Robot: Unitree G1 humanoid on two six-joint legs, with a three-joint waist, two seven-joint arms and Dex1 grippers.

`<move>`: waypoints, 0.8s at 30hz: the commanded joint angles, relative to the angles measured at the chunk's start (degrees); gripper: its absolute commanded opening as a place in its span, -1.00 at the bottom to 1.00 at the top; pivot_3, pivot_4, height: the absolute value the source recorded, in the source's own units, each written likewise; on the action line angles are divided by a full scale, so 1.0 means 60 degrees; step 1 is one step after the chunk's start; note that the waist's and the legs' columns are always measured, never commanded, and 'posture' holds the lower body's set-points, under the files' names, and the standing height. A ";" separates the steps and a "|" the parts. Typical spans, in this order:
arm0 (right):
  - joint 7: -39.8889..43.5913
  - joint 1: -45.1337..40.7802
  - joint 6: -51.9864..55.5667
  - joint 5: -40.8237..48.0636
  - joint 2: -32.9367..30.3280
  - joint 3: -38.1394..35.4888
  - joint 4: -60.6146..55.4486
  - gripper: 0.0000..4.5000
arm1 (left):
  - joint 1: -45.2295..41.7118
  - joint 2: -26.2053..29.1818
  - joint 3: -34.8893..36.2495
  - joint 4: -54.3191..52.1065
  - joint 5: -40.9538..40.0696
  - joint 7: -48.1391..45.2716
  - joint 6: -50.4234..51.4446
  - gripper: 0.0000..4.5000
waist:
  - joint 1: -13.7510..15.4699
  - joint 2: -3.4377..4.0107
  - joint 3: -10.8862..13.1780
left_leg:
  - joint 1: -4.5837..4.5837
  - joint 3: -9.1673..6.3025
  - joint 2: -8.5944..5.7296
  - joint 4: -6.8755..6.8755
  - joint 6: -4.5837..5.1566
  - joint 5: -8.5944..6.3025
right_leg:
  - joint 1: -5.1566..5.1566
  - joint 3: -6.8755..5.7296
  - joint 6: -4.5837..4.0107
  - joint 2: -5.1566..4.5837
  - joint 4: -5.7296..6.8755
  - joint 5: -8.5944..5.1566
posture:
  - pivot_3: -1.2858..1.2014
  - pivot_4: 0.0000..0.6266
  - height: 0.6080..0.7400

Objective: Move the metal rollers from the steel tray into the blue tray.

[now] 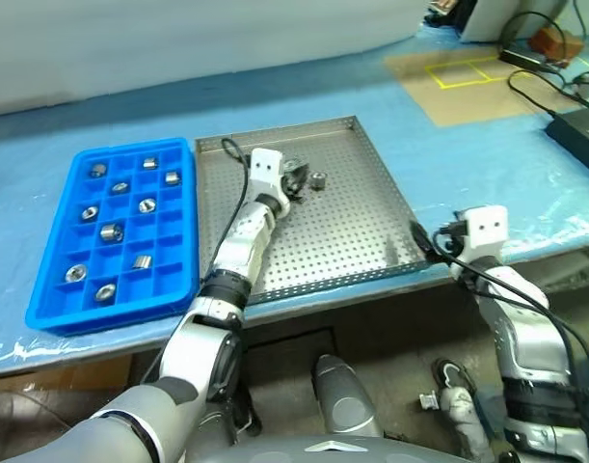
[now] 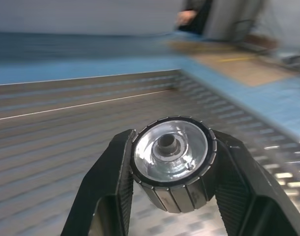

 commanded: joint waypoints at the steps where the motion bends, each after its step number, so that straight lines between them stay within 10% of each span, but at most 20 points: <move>1: 0.0482 -0.0681 -0.0507 -0.0152 -0.0218 0.0426 0.0682 1.00 | 0.0203 0.0168 0.0091 -0.1812 0.0773 0.1738 0.0652 -0.17 | 0.0493 -0.0009 0.0005 | -0.0017 0.0003 0.0002 0.0005 0.0001 0.0005 | -0.0025 0.0007 -0.0002 -0.0001 0.0025 0.0001 | -0.02 -0.52 1.00; 11: 0.0991 -0.1580 -0.1085 -0.0237 -0.0092 0.1023 0.1906 1.00 | 0.0921 0.0589 -0.0002 -0.4216 0.0585 0.1735 0.3223 -0.17 | 0.3310 0.0002 -0.0001 | -0.0049 0.0026 0.0044 0.0061 -0.0083 0.0076 | -0.0151 0.0045 -0.0017 0.0003 0.0262 -0.0004 | 0.04 -0.52 1.00; 24: 0.1047 -0.1562 -0.1215 -0.0237 -0.0096 0.1126 0.2007 1.00 | 0.1051 0.1303 -0.0315 -0.4545 -0.0539 -0.0737 0.4180 -0.17 | 0.3669 -0.0001 0.0000 | -0.0029 0.0033 0.0051 -0.0127 -0.0225 0.0227 | -0.0213 0.0071 -0.0104 0.0021 0.0233 0.0054 | 0.03 -0.52 1.00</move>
